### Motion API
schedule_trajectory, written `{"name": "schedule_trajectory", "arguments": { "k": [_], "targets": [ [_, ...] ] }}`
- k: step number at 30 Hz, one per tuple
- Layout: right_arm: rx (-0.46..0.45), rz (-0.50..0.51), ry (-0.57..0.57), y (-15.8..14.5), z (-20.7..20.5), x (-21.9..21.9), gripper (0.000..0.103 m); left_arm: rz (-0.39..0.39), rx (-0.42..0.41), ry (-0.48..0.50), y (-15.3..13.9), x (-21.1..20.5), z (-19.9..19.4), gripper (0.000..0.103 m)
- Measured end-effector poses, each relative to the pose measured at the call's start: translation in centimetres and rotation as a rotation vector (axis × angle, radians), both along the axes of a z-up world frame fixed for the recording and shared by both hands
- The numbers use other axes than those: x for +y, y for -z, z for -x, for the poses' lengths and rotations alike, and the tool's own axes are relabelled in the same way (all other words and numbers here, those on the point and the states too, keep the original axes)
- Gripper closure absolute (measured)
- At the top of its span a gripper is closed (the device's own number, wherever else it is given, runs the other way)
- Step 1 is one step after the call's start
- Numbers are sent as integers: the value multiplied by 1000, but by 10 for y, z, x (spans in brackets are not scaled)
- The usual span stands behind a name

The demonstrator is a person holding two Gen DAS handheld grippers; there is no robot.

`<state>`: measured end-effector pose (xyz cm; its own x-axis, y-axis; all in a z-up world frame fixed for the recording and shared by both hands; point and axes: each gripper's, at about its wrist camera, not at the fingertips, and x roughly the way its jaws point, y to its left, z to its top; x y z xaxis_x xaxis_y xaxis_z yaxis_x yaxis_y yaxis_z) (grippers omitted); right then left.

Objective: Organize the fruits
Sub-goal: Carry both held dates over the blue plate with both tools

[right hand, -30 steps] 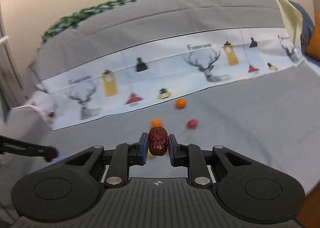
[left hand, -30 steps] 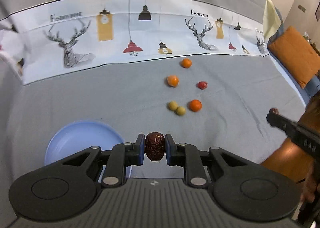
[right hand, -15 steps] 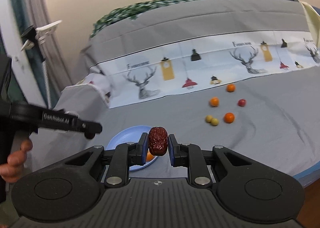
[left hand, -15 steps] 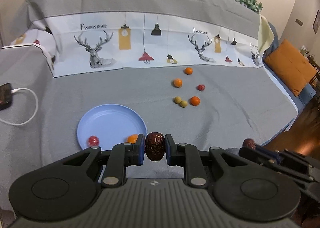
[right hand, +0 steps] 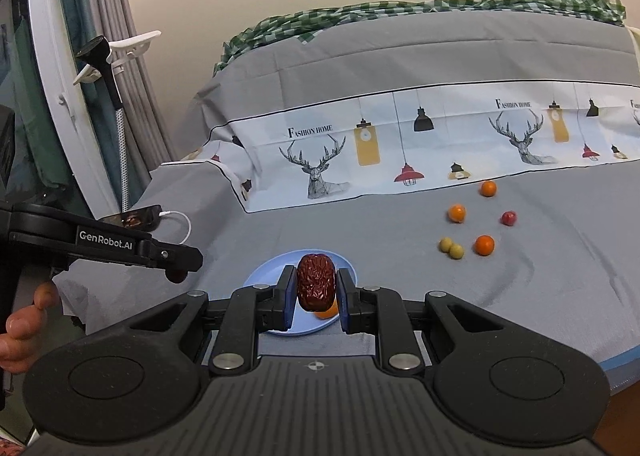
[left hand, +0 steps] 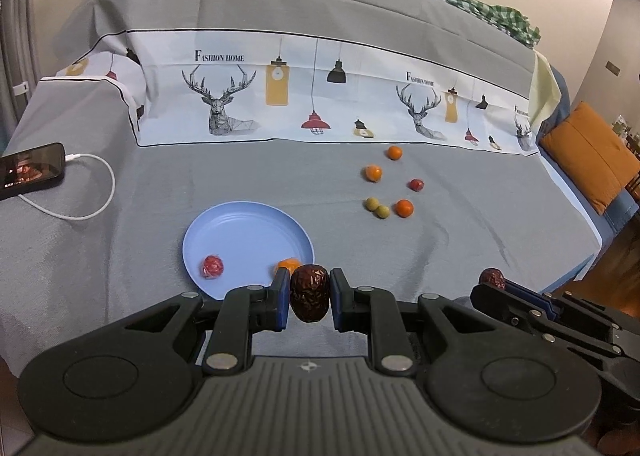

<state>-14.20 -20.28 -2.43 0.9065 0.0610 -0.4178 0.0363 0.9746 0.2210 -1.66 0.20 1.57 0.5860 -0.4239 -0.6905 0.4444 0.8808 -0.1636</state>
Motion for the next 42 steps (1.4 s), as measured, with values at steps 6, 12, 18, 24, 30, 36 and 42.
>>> {"name": "schedule_trajectory", "arguments": {
  "k": [6,12,18,24,30,36,42],
  "targets": [
    [14,-8,5,3,-5,-2,81,0,10,-4,2,0,-5,80],
    [27,-12,-2,6,-10,-1,81,1,25,-26,4,2,-9,80],
    [36,-12,-8,8,-14,0,81,0,30,-46,6,7,-15,80],
    [48,-5,-20,9,-20,2,81,4,28,-55,7,10,-20,80],
    [60,-5,-27,12,-26,2,81,1,38,-74,9,14,-30,80],
    [75,-3,-37,15,-34,5,81,0,47,-89,13,20,-39,80],
    [82,9,-51,15,-49,11,81,-4,56,-109,16,26,-52,80]
  ]
}}
